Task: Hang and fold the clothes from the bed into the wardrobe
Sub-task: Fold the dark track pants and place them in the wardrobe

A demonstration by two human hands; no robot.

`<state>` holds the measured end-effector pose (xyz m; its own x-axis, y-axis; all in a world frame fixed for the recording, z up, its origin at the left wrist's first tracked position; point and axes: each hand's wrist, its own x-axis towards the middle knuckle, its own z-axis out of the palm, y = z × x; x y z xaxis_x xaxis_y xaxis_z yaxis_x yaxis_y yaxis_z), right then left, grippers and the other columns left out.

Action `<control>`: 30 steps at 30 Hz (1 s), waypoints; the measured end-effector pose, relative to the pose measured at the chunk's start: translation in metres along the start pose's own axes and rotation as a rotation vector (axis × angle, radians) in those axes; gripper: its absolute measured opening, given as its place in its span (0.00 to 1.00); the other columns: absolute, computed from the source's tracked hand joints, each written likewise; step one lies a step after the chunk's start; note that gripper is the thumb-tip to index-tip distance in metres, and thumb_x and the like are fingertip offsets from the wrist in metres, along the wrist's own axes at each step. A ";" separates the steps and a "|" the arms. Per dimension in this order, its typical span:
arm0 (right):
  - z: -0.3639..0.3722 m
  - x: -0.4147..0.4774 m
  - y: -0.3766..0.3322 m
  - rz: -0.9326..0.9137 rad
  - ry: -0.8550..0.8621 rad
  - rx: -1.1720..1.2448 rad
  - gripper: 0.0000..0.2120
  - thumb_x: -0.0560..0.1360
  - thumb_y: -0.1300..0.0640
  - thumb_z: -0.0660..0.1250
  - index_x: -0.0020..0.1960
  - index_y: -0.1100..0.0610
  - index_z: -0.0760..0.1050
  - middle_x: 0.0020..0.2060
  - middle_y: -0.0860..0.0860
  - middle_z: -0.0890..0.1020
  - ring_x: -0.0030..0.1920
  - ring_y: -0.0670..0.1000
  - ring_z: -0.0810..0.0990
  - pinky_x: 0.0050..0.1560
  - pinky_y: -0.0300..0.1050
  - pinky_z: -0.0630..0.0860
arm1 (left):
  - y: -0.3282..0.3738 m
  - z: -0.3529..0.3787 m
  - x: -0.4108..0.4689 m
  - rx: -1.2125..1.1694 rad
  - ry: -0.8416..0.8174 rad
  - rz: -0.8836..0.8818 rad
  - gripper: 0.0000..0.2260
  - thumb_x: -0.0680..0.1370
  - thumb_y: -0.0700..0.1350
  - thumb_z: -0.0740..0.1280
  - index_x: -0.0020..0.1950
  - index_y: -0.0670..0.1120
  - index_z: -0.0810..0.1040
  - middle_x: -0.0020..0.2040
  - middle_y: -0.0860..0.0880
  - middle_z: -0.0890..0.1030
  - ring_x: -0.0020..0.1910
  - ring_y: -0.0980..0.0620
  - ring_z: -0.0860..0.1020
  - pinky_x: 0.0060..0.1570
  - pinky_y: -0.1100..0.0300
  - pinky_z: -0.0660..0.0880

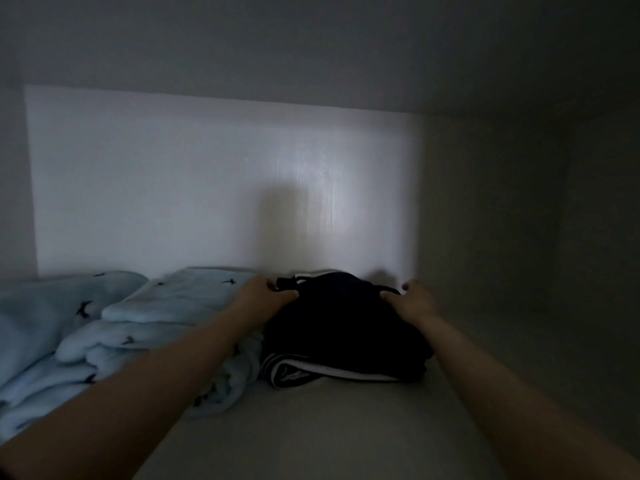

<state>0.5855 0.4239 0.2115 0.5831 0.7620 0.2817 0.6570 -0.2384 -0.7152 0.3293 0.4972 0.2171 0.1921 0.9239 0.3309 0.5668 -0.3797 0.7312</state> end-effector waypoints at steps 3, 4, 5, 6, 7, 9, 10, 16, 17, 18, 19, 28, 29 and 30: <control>-0.012 -0.022 -0.012 -0.087 0.017 -0.015 0.29 0.75 0.46 0.69 0.70 0.61 0.68 0.66 0.59 0.74 0.64 0.58 0.74 0.59 0.43 0.70 | 0.012 -0.002 -0.017 0.057 0.012 0.078 0.16 0.72 0.55 0.71 0.52 0.46 0.76 0.46 0.52 0.76 0.43 0.54 0.74 0.42 0.63 0.67; -0.017 -0.032 -0.014 -0.108 0.011 -0.023 0.28 0.75 0.46 0.69 0.70 0.60 0.69 0.66 0.58 0.75 0.64 0.57 0.74 0.60 0.43 0.70 | 0.016 -0.004 -0.024 0.073 0.015 0.120 0.16 0.73 0.55 0.71 0.52 0.45 0.76 0.46 0.51 0.76 0.44 0.54 0.74 0.40 0.65 0.67; -0.021 -0.043 -0.017 -0.124 0.002 -0.021 0.27 0.75 0.47 0.68 0.69 0.60 0.69 0.65 0.58 0.75 0.64 0.57 0.75 0.60 0.43 0.70 | 0.020 -0.007 -0.032 0.073 0.003 0.165 0.14 0.73 0.54 0.71 0.49 0.45 0.77 0.44 0.51 0.76 0.42 0.53 0.74 0.36 0.67 0.66; -0.026 -0.054 -0.019 -0.135 -0.005 -0.014 0.26 0.75 0.47 0.69 0.68 0.60 0.70 0.64 0.57 0.76 0.63 0.56 0.75 0.60 0.44 0.70 | 0.024 -0.011 -0.040 0.058 -0.017 0.211 0.11 0.73 0.52 0.71 0.44 0.44 0.77 0.40 0.49 0.76 0.39 0.53 0.74 0.31 0.69 0.64; -0.033 -0.067 -0.021 -0.140 -0.007 -0.003 0.26 0.75 0.48 0.69 0.68 0.60 0.71 0.63 0.57 0.76 0.62 0.56 0.76 0.61 0.45 0.71 | 0.029 -0.015 -0.049 0.027 -0.041 0.252 0.11 0.74 0.50 0.71 0.38 0.44 0.76 0.35 0.48 0.75 0.35 0.53 0.73 0.28 0.69 0.63; -0.046 -0.096 -0.025 -0.148 0.009 0.009 0.25 0.76 0.49 0.69 0.67 0.60 0.71 0.60 0.56 0.78 0.60 0.55 0.77 0.60 0.45 0.72 | 0.038 -0.025 -0.068 -0.021 -0.086 0.314 0.13 0.74 0.48 0.70 0.35 0.42 0.75 0.33 0.46 0.73 0.33 0.53 0.73 0.29 0.69 0.63; -0.053 -0.110 -0.026 -0.149 0.027 0.006 0.24 0.75 0.50 0.69 0.67 0.60 0.72 0.58 0.56 0.79 0.58 0.55 0.78 0.58 0.44 0.73 | 0.041 -0.029 -0.079 -0.036 -0.109 0.339 0.11 0.75 0.48 0.70 0.38 0.42 0.77 0.35 0.46 0.75 0.36 0.53 0.74 0.31 0.68 0.64; -0.084 -0.219 -0.033 -0.169 0.232 0.002 0.17 0.74 0.52 0.71 0.60 0.59 0.77 0.46 0.51 0.80 0.46 0.50 0.78 0.46 0.39 0.71 | 0.049 -0.057 -0.141 -0.205 -0.214 0.417 0.15 0.73 0.46 0.72 0.58 0.45 0.77 0.51 0.51 0.80 0.50 0.55 0.77 0.50 0.67 0.69; -0.089 -0.239 -0.034 -0.174 0.257 0.014 0.16 0.74 0.53 0.71 0.59 0.59 0.77 0.45 0.51 0.80 0.46 0.51 0.79 0.46 0.41 0.73 | 0.050 -0.062 -0.152 -0.226 -0.232 0.439 0.15 0.73 0.46 0.72 0.58 0.45 0.78 0.51 0.50 0.80 0.50 0.55 0.78 0.49 0.67 0.69; -0.095 -0.261 -0.035 -0.175 0.281 0.030 0.15 0.74 0.53 0.71 0.58 0.59 0.77 0.45 0.51 0.81 0.45 0.52 0.80 0.47 0.44 0.76 | 0.053 -0.067 -0.164 -0.249 -0.251 0.464 0.14 0.73 0.46 0.72 0.58 0.45 0.78 0.51 0.50 0.81 0.50 0.56 0.78 0.49 0.67 0.70; -0.100 -0.281 -0.035 -0.174 0.302 0.048 0.15 0.74 0.54 0.71 0.58 0.59 0.77 0.44 0.52 0.81 0.44 0.53 0.80 0.48 0.47 0.77 | 0.055 -0.072 -0.176 -0.271 -0.271 0.487 0.14 0.73 0.46 0.72 0.57 0.46 0.78 0.51 0.50 0.81 0.50 0.56 0.78 0.50 0.66 0.71; -0.176 -0.479 -0.027 -0.073 0.525 -0.005 0.11 0.75 0.55 0.71 0.57 0.54 0.77 0.42 0.47 0.82 0.43 0.46 0.81 0.49 0.48 0.79 | 0.107 -0.075 -0.325 -0.558 -0.656 0.616 0.11 0.74 0.40 0.71 0.56 0.42 0.77 0.49 0.46 0.81 0.48 0.51 0.79 0.52 0.57 0.75; -0.187 -0.501 -0.026 -0.067 0.555 -0.016 0.12 0.74 0.55 0.71 0.57 0.53 0.77 0.42 0.46 0.82 0.43 0.45 0.81 0.49 0.47 0.80 | 0.112 -0.075 -0.343 -0.605 -0.693 0.629 0.10 0.74 0.39 0.71 0.55 0.42 0.77 0.48 0.45 0.81 0.47 0.51 0.78 0.52 0.57 0.75; -0.198 -0.523 -0.025 -0.063 0.581 -0.029 0.12 0.74 0.54 0.71 0.57 0.52 0.77 0.42 0.46 0.82 0.43 0.44 0.81 0.49 0.46 0.80 | 0.117 -0.075 -0.362 -0.639 -0.719 0.645 0.10 0.73 0.39 0.72 0.53 0.43 0.78 0.48 0.45 0.81 0.47 0.51 0.78 0.53 0.56 0.75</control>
<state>0.3587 -0.0880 0.2084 0.7037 0.3223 0.6332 0.7068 -0.2266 -0.6701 0.2659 0.1151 0.2276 0.8259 0.2854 0.4863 -0.2713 -0.5550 0.7864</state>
